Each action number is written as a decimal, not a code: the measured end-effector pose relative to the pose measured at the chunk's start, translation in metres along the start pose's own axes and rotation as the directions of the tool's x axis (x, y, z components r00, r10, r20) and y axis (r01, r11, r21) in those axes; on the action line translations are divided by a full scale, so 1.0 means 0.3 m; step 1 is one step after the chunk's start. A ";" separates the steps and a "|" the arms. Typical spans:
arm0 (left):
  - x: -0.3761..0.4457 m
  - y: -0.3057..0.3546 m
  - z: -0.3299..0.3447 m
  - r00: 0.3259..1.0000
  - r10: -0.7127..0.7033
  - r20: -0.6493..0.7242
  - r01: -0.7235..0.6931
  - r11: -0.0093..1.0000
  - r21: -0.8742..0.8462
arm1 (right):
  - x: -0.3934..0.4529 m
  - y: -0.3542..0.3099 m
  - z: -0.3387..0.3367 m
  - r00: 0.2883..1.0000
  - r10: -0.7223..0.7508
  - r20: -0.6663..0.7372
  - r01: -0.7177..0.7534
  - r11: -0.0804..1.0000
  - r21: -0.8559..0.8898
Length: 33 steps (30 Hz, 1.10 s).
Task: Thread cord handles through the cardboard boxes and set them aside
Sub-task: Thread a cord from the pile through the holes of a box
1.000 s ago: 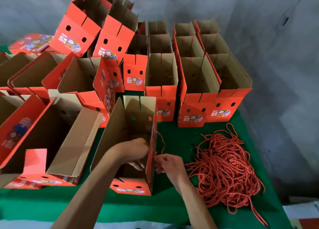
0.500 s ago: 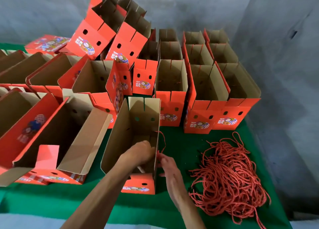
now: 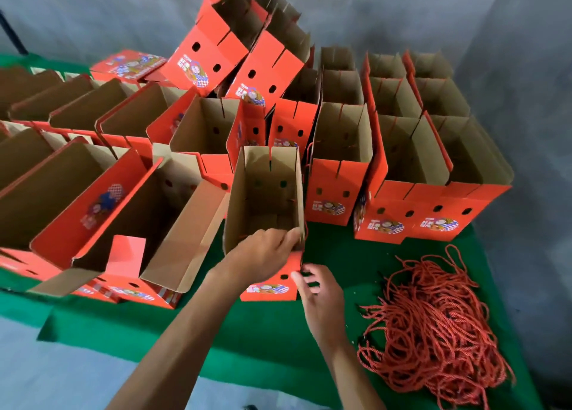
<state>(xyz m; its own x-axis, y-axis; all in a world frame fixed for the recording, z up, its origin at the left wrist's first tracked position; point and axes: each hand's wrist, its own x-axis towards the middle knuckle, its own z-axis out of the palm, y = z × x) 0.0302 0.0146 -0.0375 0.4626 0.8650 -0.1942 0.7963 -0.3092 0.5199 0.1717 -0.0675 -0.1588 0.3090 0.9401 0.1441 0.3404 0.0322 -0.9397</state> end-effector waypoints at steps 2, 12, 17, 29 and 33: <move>-0.021 -0.018 0.000 0.996 0.013 -0.092 -0.010 0.999 0.033 | 0.010 0.023 0.013 0.995 -0.062 -0.075 0.055 0.994 -0.093; 0.076 -0.009 -0.047 0.951 0.165 -0.260 -0.113 0.973 0.203 | -0.054 -0.030 0.136 0.936 -0.234 0.263 0.351 0.674 -0.650; 0.103 0.095 -0.161 0.926 0.242 -0.288 -0.159 0.945 0.285 | -0.036 -0.104 0.124 0.955 -0.244 0.169 0.289 0.628 -0.723; 0.011 0.509 -0.435 0.704 0.634 -0.320 -0.284 0.665 0.691 | 0.234 -0.373 -0.055 0.863 -0.505 -0.029 0.371 0.671 -0.643; 0.039 0.655 -0.526 0.636 0.706 -0.313 -0.312 0.606 0.732 | 0.354 -0.478 -0.151 0.818 -0.553 -0.160 0.335 0.684 -0.648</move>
<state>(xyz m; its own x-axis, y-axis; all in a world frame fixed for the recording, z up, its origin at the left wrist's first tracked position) 0.1304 0.0263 0.1937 0.7341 0.4552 0.5039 0.6232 -0.7464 -0.2336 0.1960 0.0123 0.0055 0.2069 0.6967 0.6869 0.9117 0.1174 -0.3936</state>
